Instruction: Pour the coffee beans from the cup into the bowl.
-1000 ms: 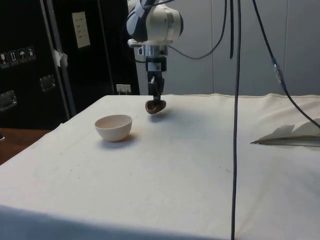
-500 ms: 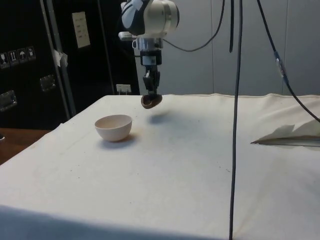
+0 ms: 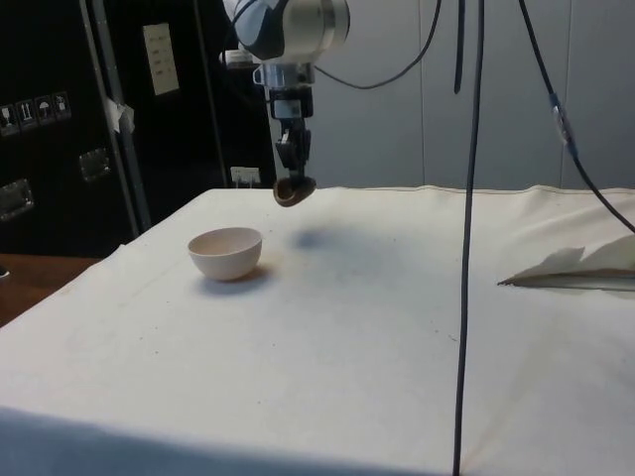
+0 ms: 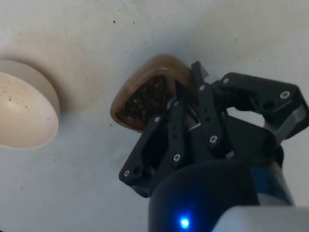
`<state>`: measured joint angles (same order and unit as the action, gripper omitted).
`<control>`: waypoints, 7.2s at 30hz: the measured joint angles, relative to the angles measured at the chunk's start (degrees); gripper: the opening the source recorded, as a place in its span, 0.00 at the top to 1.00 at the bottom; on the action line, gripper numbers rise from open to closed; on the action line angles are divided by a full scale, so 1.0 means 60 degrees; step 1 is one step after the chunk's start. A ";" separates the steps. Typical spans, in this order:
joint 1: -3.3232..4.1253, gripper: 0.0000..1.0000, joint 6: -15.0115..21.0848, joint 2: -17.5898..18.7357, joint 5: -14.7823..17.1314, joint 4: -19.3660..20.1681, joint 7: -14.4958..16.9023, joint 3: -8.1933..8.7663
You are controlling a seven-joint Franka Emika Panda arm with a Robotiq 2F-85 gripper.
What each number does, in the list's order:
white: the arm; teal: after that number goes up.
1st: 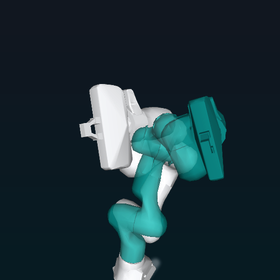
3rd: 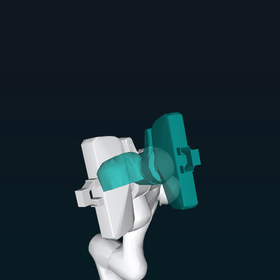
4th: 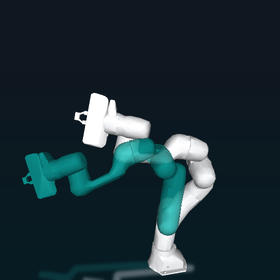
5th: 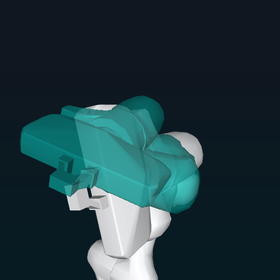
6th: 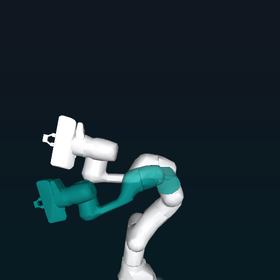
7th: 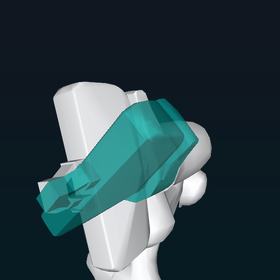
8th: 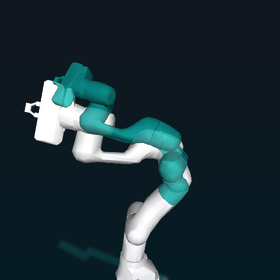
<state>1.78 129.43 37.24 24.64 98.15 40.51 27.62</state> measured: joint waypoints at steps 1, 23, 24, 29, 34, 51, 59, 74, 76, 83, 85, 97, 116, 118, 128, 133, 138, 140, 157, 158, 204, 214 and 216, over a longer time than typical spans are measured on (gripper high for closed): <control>0.0019 0.99 0.0000 -0.0029 -0.0048 0.0000 -0.0057 0.0000; 0.0277 0.99 -0.0038 -0.0707 -0.1203 0.0048 -0.1127 -0.0076; 0.0286 0.99 -0.0038 -0.0745 -0.1261 0.0057 -0.1184 -0.0086; 0.0353 0.99 -0.0038 -0.0888 -0.1566 0.0076 -0.1480 -0.0162; 0.0401 0.99 -0.0038 -0.0955 -0.1805 0.0076 -0.1728 -0.0258; 0.0525 0.99 -0.0038 -0.1079 -0.2674 0.0057 -0.2636 -0.0630; 0.0583 0.99 -0.0067 -0.1289 -0.3132 0.0019 -0.3084 -0.0802; 0.0602 0.99 -0.0229 -0.1681 -0.4192 0.0019 -0.4001 -0.1222; 0.0602 0.99 -0.0239 -0.1709 -0.4440 0.0010 -0.4211 -0.1318; 0.0602 0.99 -0.0392 -0.1738 -0.5042 -0.0105 -0.4736 -0.1585; 0.0602 0.99 -0.0411 -0.1738 -0.5214 -0.0134 -0.4889 -0.1662; 0.0602 0.99 -0.0649 -0.1738 -0.6064 -0.0306 -0.5605 -0.2034; 0.0611 0.99 -0.1146 -0.1681 -0.7735 -0.0640 -0.6952 -0.2788; 0.0611 0.99 -0.1222 -0.1681 -0.7926 -0.0678 -0.7095 -0.2865; 0.0611 0.99 -0.1490 -0.1671 -0.8757 -0.0735 -0.7744 -0.3199; 0.0611 0.99 -0.1566 -0.1671 -0.9225 -0.0735 -0.8117 -0.3371; 0.0611 0.99 -0.1700 -0.1671 -0.9731 -0.0735 -0.8528 -0.3581; 0.0611 0.99 -0.1757 -0.1671 -0.9922 -0.0735 -0.8680 -0.3657; 0.0611 0.99 -0.2235 -0.1528 -1.1354 -0.0726 -0.9826 -0.4230; 0.0611 0.99 -0.2244 -0.1509 -1.1431 -0.0726 -0.9874 -0.4249; 0.0611 0.99 -0.4488 -0.1232 -1.4801 -0.0764 -1.1526 -0.5567; 0.0630 0.99 -0.5348 -0.1060 -1.5499 -0.0888 -1.1870 -0.6150; 0.0630 0.99 -0.5424 -0.1031 -1.5565 -0.0917 -1.1898 -0.6197</control>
<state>5.56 96.89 31.05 -68.75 92.65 -30.88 -9.57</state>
